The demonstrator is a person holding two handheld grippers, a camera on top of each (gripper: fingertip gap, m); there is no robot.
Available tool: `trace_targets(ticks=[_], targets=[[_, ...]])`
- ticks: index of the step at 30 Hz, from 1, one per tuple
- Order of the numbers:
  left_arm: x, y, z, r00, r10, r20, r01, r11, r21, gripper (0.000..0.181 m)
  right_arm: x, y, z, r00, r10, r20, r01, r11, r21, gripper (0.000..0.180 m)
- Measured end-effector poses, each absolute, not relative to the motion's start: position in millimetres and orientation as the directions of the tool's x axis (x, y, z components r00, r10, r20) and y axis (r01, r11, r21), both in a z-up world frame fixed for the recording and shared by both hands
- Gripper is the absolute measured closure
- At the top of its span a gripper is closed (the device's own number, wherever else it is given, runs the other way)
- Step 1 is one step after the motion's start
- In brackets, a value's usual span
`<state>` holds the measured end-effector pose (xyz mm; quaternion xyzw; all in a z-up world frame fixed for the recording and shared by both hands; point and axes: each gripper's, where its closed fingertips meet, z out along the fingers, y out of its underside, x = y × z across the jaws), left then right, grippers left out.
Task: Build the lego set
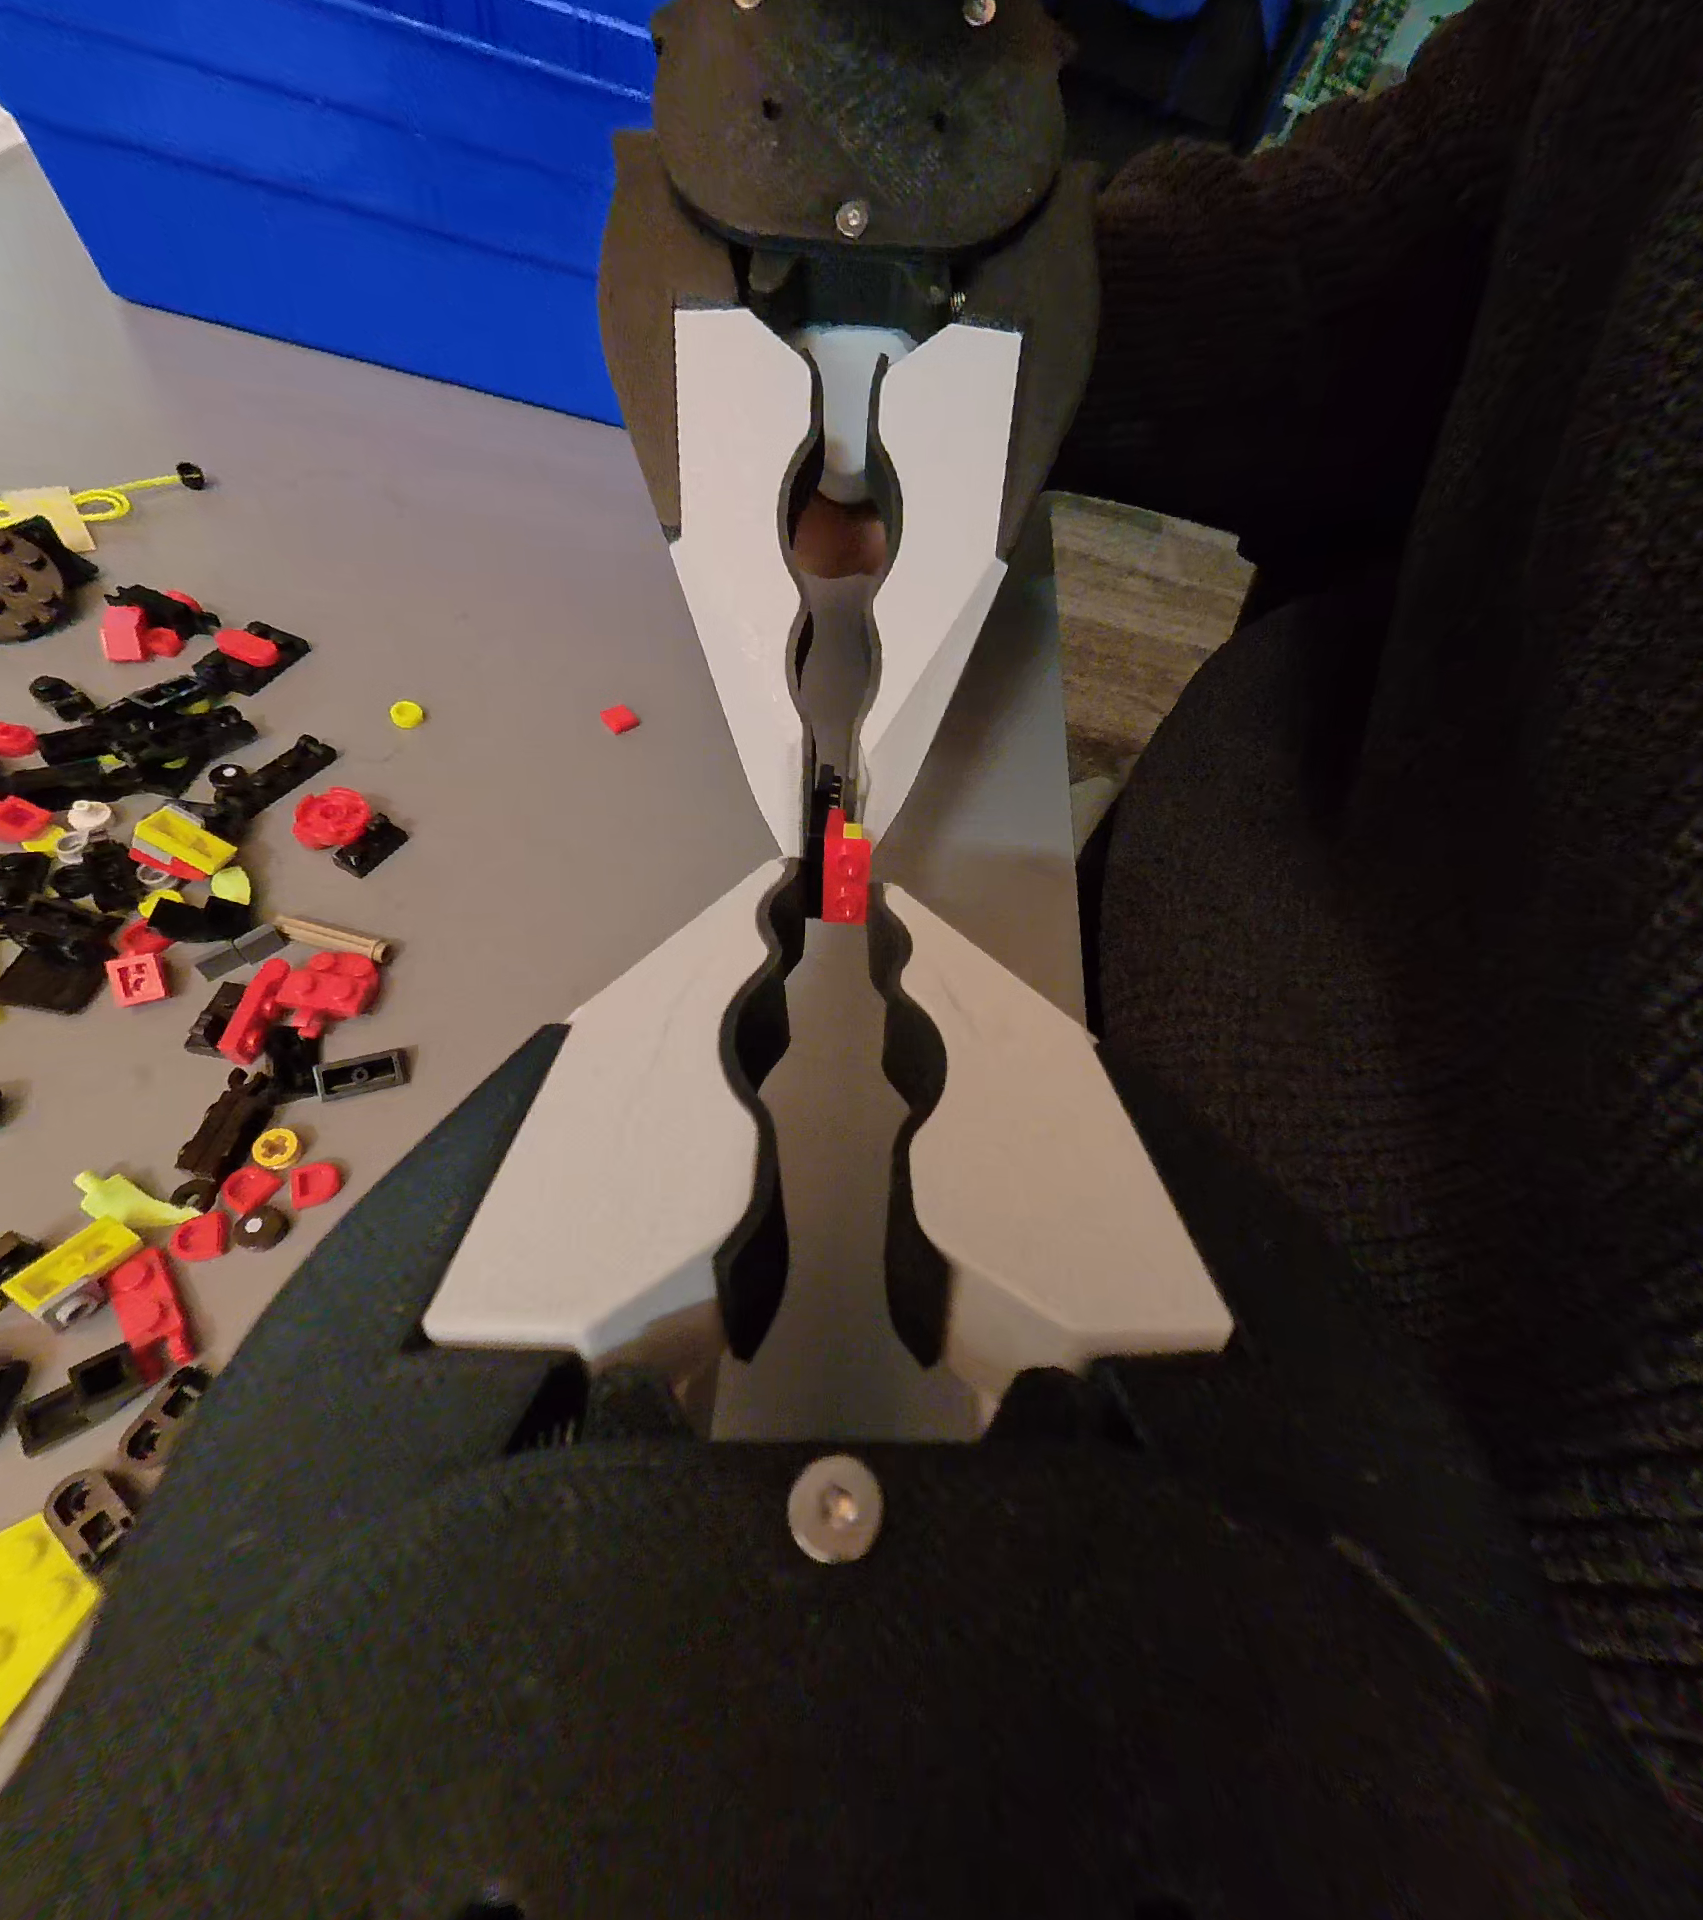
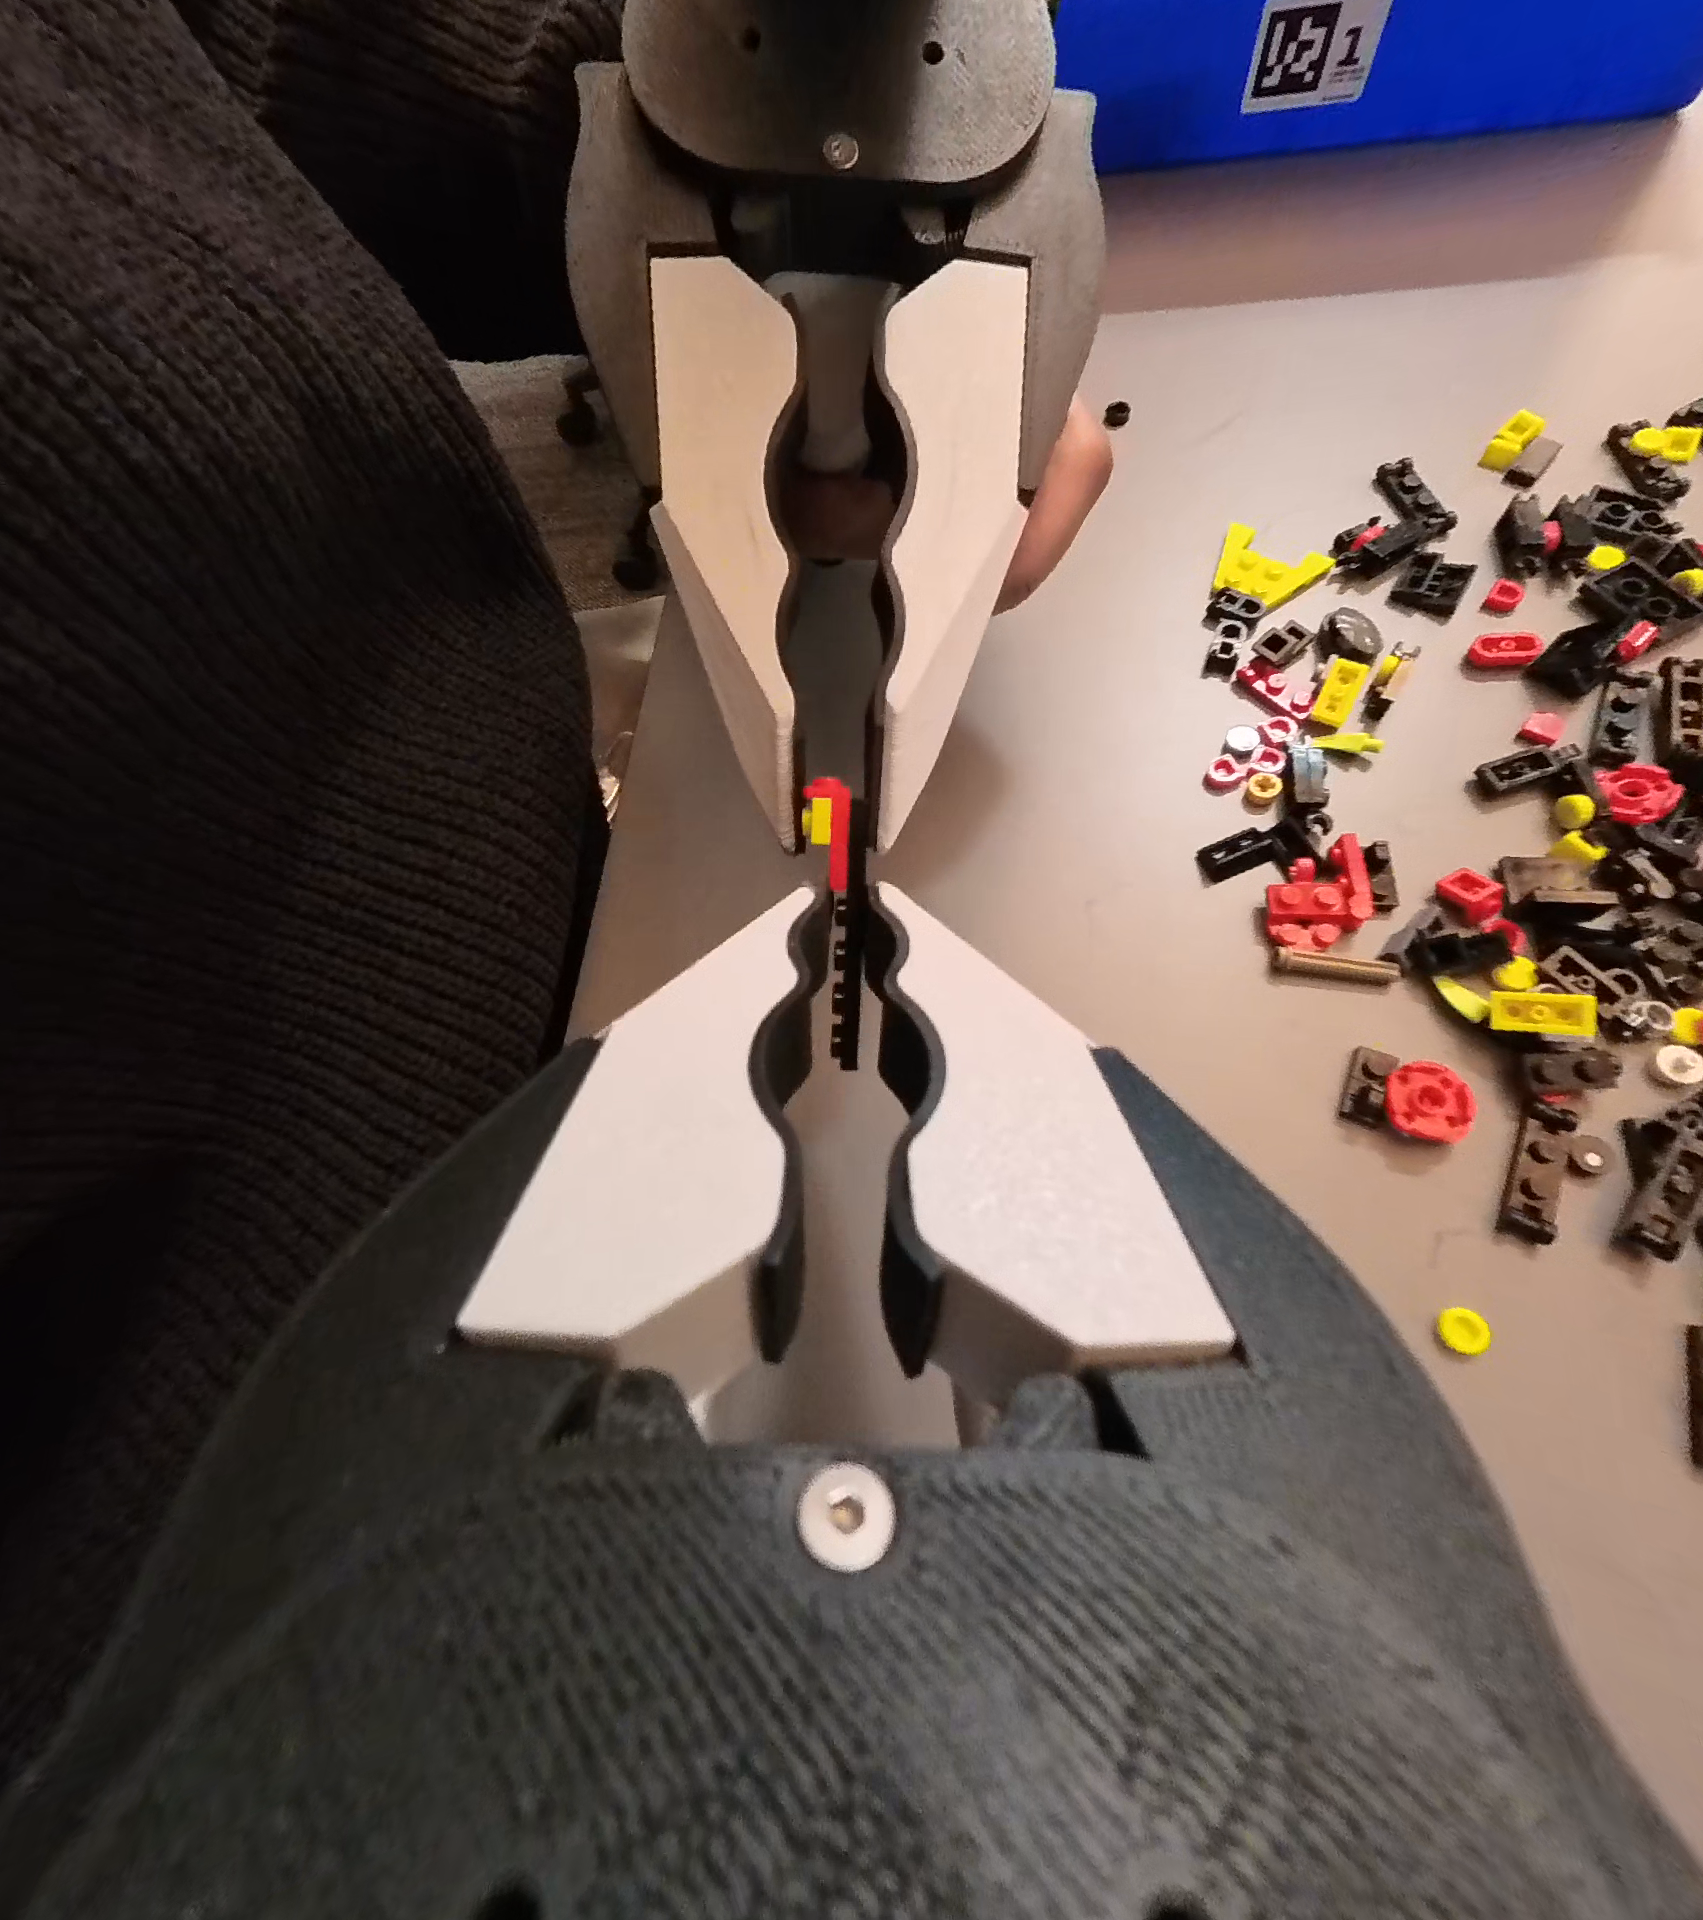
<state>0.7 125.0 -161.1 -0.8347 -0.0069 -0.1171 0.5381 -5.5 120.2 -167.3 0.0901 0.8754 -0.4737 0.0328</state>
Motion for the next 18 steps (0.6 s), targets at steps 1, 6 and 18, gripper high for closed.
trace_targets(ticks=[1, 6, 18], targets=[[0.8, 125.0, -160.9, 0.972, -0.115, 0.204, 0.139, -0.420, -0.897, 0.172, -5.7, 120.3, -167.1, -0.982, 0.128, -0.136, 0.184, 0.535, -0.825, 0.176], [0.3, 124.4, -161.7, 0.972, -0.112, 0.205, 0.140, -0.424, -0.895, 0.172, -5.8, 119.9, -169.2, -0.984, 0.136, -0.113, 0.169, 0.550, -0.818, 0.177], [1.7, 124.3, -167.3, 0.977, -0.110, 0.181, 0.114, -0.447, -0.887, 0.172, -4.6, 119.9, -173.4, -0.982, 0.142, -0.126, 0.185, 0.566, -0.803, 0.177]])
